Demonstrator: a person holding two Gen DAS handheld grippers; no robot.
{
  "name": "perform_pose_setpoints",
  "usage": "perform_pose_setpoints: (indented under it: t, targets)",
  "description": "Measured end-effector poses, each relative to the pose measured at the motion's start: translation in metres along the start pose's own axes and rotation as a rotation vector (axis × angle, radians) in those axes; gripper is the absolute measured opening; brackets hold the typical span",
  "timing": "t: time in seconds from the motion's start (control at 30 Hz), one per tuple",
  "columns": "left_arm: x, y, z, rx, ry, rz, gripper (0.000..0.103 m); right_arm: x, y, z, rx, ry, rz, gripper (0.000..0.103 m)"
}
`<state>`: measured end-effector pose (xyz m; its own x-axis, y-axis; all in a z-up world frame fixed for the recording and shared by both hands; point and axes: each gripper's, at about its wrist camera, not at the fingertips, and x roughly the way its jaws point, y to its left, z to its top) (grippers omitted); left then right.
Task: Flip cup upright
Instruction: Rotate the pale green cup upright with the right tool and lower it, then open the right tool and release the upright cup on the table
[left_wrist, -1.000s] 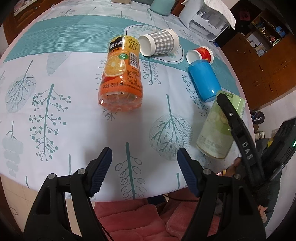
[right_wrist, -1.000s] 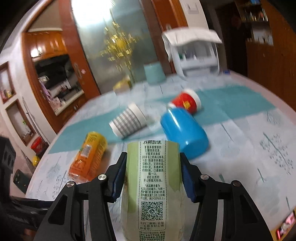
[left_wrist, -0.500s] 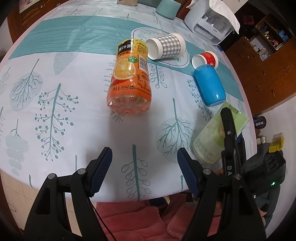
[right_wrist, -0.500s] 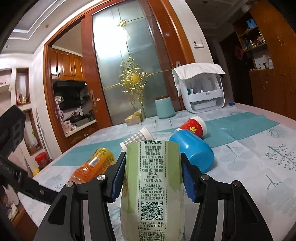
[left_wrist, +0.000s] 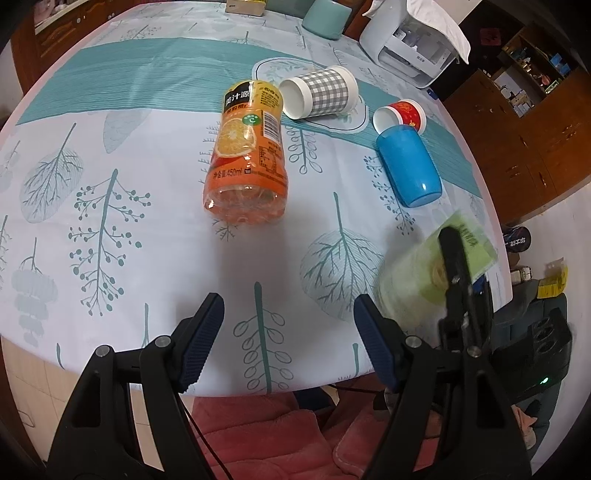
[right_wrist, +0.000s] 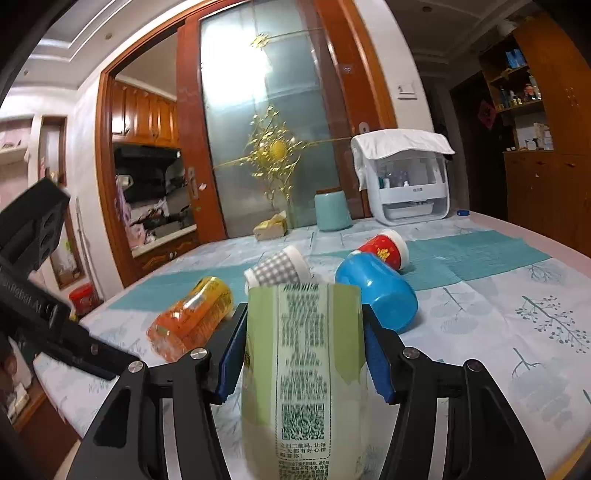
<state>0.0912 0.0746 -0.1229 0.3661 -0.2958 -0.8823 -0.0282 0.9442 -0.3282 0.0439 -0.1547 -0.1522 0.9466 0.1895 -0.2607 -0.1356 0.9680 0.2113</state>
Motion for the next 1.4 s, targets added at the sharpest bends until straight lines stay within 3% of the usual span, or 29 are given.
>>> perform_pose_setpoints:
  t: [0.37, 0.63, 0.9, 0.97, 1.0, 1.03, 1.1, 1.23, 1.4]
  targets:
    - [-0.008, -0.003, -0.003, 0.013, -0.017, 0.007, 0.070, 0.008, 0.006, 0.005, -0.008, 0.008, -0.025, 0.057]
    - [-0.010, -0.005, -0.003, 0.022, -0.018, 0.004, 0.070, -0.006, 0.020, 0.019, -0.093, 0.084, -0.044, 0.057]
    - [-0.013, -0.004, -0.004, 0.025, -0.021, 0.014, 0.070, -0.015, 0.030, 0.013, -0.142, 0.159, -0.024, 0.057]
    - [-0.013, -0.005, -0.004, 0.026, -0.022, 0.017, 0.070, -0.015, 0.030, 0.013, -0.141, 0.175, -0.022, 0.061]
    - [-0.013, -0.006, -0.004, 0.027, -0.024, 0.018, 0.070, -0.014, 0.029, 0.014, -0.132, 0.192, -0.019, 0.070]
    - [-0.014, -0.007, -0.004, 0.029, -0.025, 0.019, 0.070, -0.013, 0.027, 0.016, -0.113, 0.212, -0.014, 0.085]
    - [-0.015, -0.008, -0.004, 0.031, -0.028, 0.024, 0.070, -0.014, 0.020, 0.020, -0.073, 0.227, -0.005, 0.094]
    - [-0.018, -0.010, -0.005, 0.032, -0.039, 0.064, 0.070, -0.025, 0.010, 0.038, -0.005, 0.243, -0.011, 0.101]
    - [-0.027, -0.021, -0.011, 0.058, -0.067, 0.098, 0.070, -0.039, 0.004, 0.067, -0.027, 0.327, -0.041, 0.103]
